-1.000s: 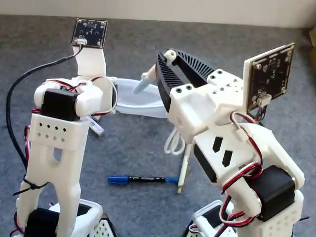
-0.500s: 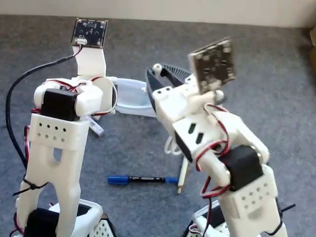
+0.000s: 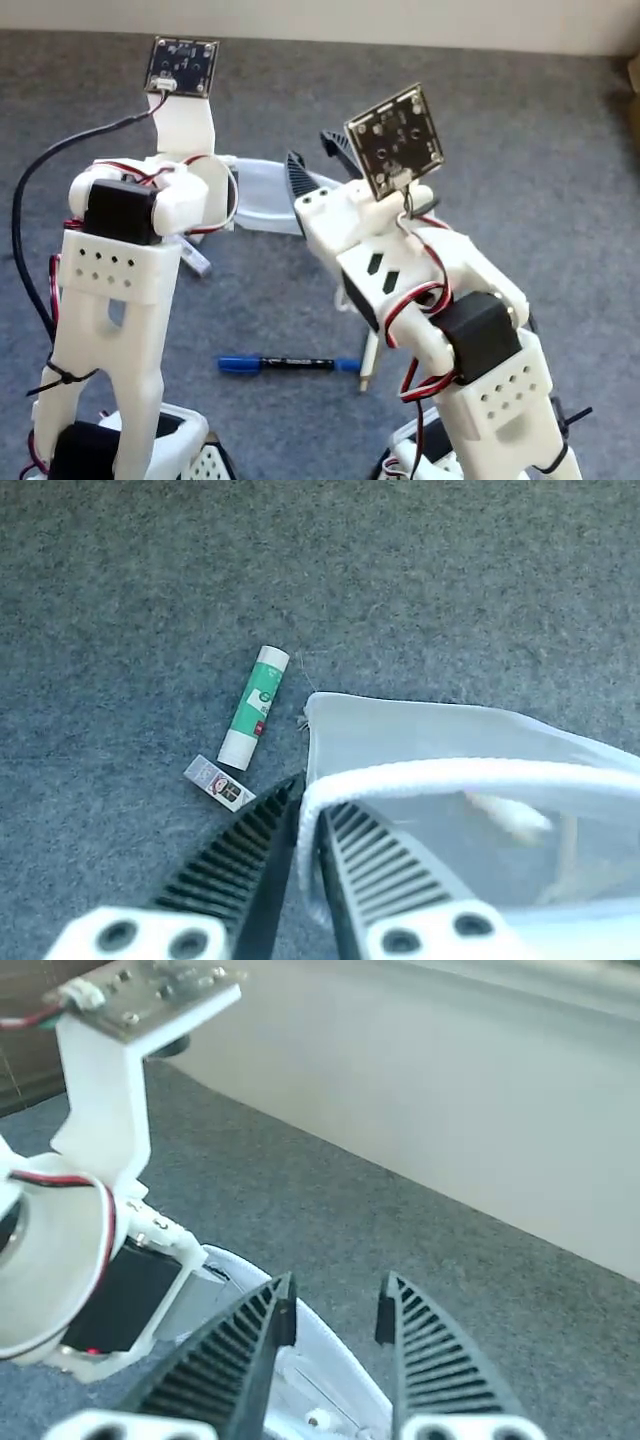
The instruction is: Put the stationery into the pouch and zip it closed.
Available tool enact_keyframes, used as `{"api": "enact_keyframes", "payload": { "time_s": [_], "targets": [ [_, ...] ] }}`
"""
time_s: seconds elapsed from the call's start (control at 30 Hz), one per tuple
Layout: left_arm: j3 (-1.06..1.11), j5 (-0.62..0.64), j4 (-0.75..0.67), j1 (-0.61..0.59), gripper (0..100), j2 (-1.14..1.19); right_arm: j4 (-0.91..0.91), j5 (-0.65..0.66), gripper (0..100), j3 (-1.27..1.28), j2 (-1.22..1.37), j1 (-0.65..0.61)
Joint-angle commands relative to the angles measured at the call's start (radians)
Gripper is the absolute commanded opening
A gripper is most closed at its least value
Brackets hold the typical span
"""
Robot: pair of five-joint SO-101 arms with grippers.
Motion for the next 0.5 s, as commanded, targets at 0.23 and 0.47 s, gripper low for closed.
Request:
{"api": "enact_keyframes", "payload": {
  "time_s": [0.23,0.47],
  "targets": [
    [-0.007,0.011,-0.006,-0.01,1,0.027,0.122,0.008,12.7,-0.012,-0.021,0.002],
    [-0.007,0.011,-0.008,-0.008,1,0.028,0.209,0.006,12.7,-0.012,-0.021,0.163]
  ]
}}
